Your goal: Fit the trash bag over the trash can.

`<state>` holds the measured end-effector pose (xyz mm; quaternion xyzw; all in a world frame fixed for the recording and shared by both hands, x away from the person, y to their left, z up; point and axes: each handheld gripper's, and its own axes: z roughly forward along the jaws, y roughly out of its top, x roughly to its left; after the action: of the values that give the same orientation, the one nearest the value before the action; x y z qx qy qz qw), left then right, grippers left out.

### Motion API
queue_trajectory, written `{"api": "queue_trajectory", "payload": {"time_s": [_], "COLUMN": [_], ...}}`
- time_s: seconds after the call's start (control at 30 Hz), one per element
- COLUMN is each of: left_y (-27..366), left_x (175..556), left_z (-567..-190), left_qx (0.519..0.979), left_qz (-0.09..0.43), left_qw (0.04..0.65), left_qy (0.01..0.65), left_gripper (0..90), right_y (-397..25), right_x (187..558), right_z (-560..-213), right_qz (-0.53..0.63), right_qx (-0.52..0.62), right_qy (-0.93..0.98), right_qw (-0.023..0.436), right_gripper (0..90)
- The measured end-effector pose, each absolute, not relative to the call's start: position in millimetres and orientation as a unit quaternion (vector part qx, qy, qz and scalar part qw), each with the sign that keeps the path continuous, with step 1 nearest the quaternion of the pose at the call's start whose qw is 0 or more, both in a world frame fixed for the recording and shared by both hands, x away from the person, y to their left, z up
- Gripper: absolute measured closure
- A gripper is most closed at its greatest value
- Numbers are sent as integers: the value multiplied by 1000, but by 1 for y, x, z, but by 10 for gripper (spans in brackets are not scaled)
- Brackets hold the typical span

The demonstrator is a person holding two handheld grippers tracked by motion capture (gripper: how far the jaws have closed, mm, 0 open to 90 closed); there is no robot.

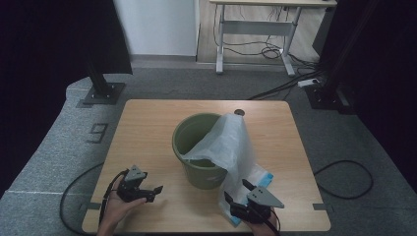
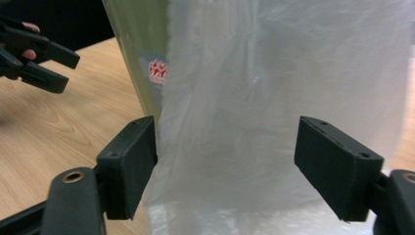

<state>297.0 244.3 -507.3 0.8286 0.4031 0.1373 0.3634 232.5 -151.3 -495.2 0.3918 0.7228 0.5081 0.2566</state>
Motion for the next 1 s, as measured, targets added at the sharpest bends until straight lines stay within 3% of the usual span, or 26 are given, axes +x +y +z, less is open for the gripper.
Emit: {"api": "queue_trajectory", "payload": {"time_s": [0.33,0.5,0.6,0.8,0.9,1.0], "left_y": [245,244,245,245,242,238], "left_x": [297,297,297,294,290,285], "left_z": [-507,-507,-507,-498,-490,-480], "left_qx": [826,828,827,814,808,801], "left_qz": [137,137,137,153,155,167], "left_qw": [366,364,364,386,407,424], "left_qy": [405,404,405,406,397,388], "left_gripper": [163,163,163,177,179,201], "right_y": [-135,-134,-134,-147,-161,-175], "right_x": [234,245,251,254,253,252], "right_z": [-498,-503,-507,-503,-494,-480], "right_qz": [496,484,471,479,483,484], "right_qx": [397,405,399,377,373,364], "right_qy": [723,728,733,738,730,729], "right_qw": [271,268,286,290,307,318], "right_gripper": [225,276,390,790,882,886]}}
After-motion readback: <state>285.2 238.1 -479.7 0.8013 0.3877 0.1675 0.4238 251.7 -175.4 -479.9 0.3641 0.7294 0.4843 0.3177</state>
